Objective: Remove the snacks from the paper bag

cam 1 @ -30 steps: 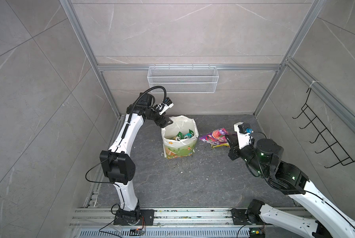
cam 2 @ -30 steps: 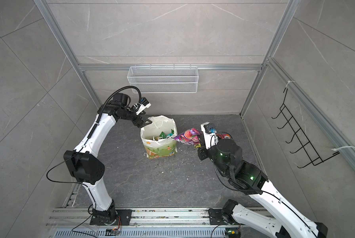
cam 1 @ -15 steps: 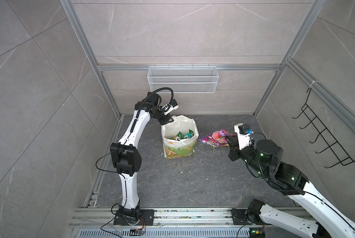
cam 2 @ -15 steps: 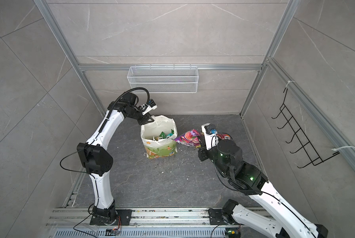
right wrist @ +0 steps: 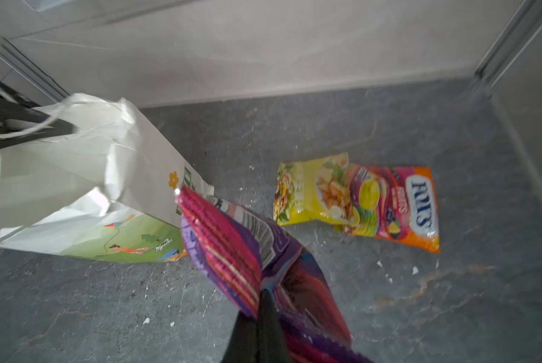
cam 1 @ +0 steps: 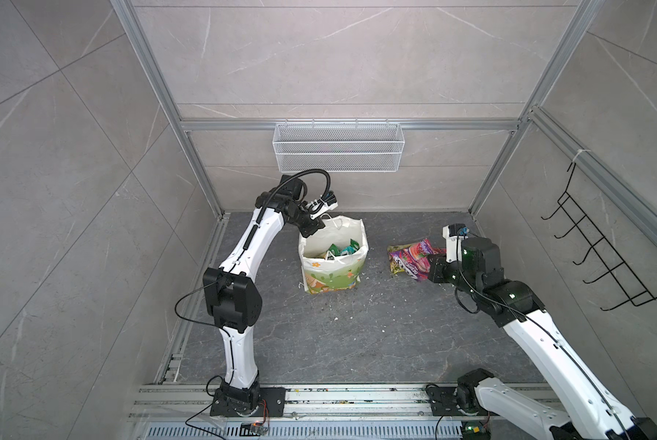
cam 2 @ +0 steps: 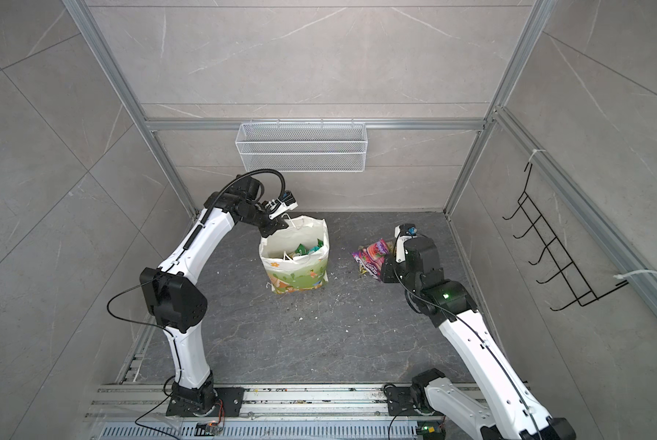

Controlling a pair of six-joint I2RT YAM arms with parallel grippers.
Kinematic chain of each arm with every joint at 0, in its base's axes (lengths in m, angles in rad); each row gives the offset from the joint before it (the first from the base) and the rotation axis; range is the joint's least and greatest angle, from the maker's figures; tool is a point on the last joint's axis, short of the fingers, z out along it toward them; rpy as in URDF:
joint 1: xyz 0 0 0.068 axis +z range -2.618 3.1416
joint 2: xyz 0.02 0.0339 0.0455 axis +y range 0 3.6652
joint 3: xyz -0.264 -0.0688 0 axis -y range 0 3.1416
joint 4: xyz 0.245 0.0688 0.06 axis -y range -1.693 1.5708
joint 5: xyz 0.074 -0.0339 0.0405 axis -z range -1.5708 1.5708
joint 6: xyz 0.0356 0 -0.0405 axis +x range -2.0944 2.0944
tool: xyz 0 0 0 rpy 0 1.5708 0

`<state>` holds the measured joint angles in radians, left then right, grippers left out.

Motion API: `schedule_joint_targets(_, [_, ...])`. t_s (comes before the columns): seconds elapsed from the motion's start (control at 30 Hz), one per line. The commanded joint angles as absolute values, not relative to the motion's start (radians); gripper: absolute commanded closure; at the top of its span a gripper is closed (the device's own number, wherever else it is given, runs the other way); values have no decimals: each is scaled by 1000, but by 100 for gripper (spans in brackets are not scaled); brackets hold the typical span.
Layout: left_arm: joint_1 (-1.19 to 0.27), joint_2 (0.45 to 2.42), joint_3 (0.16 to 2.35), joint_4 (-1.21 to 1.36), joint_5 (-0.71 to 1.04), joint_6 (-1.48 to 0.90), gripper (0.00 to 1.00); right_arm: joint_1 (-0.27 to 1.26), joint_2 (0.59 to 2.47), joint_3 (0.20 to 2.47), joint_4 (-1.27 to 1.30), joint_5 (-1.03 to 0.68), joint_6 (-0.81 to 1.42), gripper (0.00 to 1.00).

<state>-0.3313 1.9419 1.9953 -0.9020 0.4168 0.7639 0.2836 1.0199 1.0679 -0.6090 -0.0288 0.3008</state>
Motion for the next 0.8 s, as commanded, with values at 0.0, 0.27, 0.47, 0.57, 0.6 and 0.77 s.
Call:
schedule_joint_targets(0.0, [-363, 1808, 1931, -821, 448, 781, 100, 163, 1074, 1047, -645, -301, 366, 100])
schedule_joint_targets(0.27, [-437, 1627, 1710, -706, 431, 740, 100, -29, 1214, 958, -610, -565, 315, 100])
schedule_joint_targets(0.47, [-531, 1510, 1544, -602, 351, 686, 100, -30, 1266, 871, -509, -637, 354, 100])
schedule_joint_targets(0.57, [-577, 1462, 1478, -571, 266, 655, 100, -30, 1266, 817, -442, -618, 414, 100])
schedule_joint_targets(0.6, [-586, 1446, 1463, -569, 268, 644, 100, -29, 1277, 803, -426, -614, 429, 100])
schedule_joint_targets(0.77, [-619, 1326, 1330, -480, 279, 578, 100, -30, 1340, 744, -349, -545, 471, 100])
